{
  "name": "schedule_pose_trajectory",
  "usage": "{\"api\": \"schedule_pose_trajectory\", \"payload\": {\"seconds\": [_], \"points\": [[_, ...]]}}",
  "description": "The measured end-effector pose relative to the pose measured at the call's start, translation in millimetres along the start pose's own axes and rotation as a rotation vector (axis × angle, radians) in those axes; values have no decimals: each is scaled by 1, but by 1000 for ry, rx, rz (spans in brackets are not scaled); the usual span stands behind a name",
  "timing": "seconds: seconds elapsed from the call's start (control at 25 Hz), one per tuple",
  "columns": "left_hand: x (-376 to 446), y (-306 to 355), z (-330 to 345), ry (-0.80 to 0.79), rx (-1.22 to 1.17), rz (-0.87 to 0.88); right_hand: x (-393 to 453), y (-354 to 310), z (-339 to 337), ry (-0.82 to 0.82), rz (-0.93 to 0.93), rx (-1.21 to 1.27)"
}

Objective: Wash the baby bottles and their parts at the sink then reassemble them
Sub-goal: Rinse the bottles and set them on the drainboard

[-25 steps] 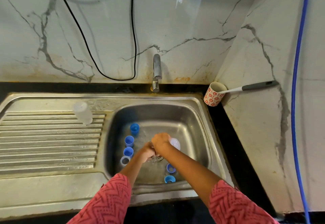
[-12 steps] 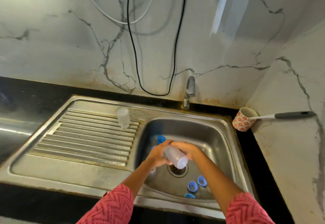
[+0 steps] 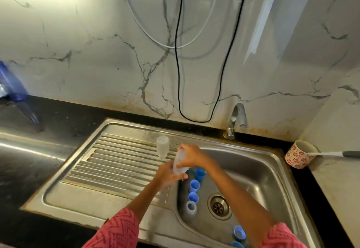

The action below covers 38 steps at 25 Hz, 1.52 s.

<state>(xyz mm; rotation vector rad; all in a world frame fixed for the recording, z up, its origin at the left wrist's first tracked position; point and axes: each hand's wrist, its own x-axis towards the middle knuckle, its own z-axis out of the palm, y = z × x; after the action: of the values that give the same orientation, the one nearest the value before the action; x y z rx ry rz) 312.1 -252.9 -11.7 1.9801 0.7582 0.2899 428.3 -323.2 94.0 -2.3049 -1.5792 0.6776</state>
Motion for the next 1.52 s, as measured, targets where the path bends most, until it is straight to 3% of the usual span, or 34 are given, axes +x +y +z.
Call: {"api": "schedule_pose_trajectory", "payload": {"seconds": [0.24, 0.4, 0.84, 0.96, 1.08, 1.28, 1.4, 1.52], "points": [[-1, -70, -96, 214, 228, -155, 69, -69, 13, 63, -231, -197], [12, -96, -150, 387, 280, -168, 121, -97, 23, 92, -326, -381], [45, -115, -162, 436, 224, -143, 188, -103, 58, -20, -171, -557], [42, -114, -150, 417, 218, -143, 178, -99, 46, 143, -210, -447], [39, -99, -126, 369, 202, -120, 154, -79, 27, 456, -340, -211], [37, -52, -64, 343, 197, -56, 103, -5, 8, 741, -135, 31], [42, -24, -43, 518, 203, -40, 71, 60, 12, 736, -16, 69], [68, -11, -69, 719, 173, -112, 43, 107, 12, 748, 74, 115]]}}
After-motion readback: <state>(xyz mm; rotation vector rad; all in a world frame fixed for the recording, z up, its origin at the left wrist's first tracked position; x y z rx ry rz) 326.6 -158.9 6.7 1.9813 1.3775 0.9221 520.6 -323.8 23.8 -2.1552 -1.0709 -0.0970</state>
